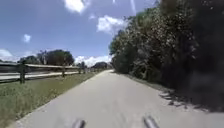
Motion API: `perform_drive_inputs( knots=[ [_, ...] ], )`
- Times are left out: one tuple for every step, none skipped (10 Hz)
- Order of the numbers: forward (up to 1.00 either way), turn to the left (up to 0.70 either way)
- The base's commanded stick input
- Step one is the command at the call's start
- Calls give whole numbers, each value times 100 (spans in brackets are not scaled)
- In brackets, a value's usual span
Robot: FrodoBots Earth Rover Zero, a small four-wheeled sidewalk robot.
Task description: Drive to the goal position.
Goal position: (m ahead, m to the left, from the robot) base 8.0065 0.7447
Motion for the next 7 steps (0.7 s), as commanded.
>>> perform_drive_inputs(
  knots=[
    [50, 0],
    [50, 0],
    [50, 0],
    [50, 0],
    [50, 0],
    [50, 0],
    [50, 0]
  ],
)
